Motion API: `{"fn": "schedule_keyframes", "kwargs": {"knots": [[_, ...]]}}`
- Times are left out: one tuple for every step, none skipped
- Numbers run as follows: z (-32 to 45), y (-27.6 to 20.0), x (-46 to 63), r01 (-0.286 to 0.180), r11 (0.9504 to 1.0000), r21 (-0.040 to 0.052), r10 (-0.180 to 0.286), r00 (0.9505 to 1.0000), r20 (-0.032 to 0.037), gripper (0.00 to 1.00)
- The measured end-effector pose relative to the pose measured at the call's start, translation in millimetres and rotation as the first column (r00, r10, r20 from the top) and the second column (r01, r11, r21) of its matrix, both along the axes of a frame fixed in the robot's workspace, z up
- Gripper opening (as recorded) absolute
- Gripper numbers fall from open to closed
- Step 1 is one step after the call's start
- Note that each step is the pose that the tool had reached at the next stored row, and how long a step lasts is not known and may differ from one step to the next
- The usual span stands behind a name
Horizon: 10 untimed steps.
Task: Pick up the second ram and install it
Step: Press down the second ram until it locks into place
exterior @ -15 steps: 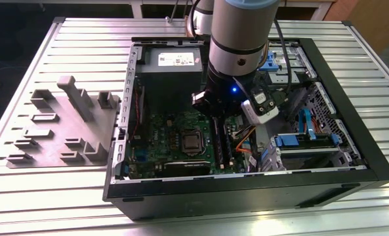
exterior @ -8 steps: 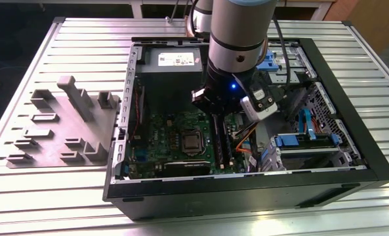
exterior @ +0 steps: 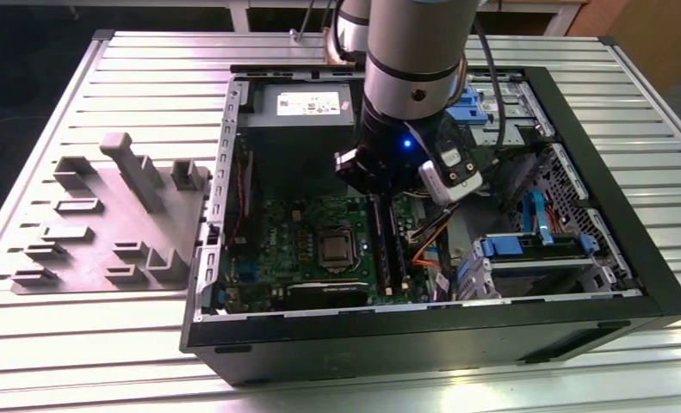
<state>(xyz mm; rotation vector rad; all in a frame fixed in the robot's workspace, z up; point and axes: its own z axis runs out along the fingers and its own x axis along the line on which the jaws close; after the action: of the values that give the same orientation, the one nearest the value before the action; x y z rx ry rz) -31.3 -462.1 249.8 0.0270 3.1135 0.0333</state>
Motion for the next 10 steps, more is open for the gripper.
{"fn": "schedule_keyframes", "kwargs": {"knots": [[0.0,1.0,0.0,0.0,1.0,0.0002,0.0,1.0,0.0,0.1],[-0.1,2.0,0.0,0.0,1.0,0.0004,0.0,1.0,0.0,0.1],[-0.1,2.9,0.0,0.0,1.0,0.0007,0.0,1.0,0.0,0.1],[-0.2,3.8,0.0,0.0,1.0,0.001,0.0,1.0,0.0,0.1],[-0.2,4.8,0.0,0.0,1.0,0.0013,0.0,1.0,0.0,0.1],[-0.3,5.7,0.0,0.0,1.0,0.0016,0.0,1.0,0.0,0.1],[-0.3,6.7,0.0,0.0,1.0,0.002,0.0,1.0,0.0,0.1],[-0.4,7.6,0.0,0.0,1.0,0.0025,0.0,1.0,0.0,0.1],[-0.5,8.4,0.0,0.0,1.0,0.0029,0.0,1.0,0.0,0.1],[-0.5,9.2,0.0,0.0,1.0,0.0033,0.0,1.0,0.0,0.1]]}}
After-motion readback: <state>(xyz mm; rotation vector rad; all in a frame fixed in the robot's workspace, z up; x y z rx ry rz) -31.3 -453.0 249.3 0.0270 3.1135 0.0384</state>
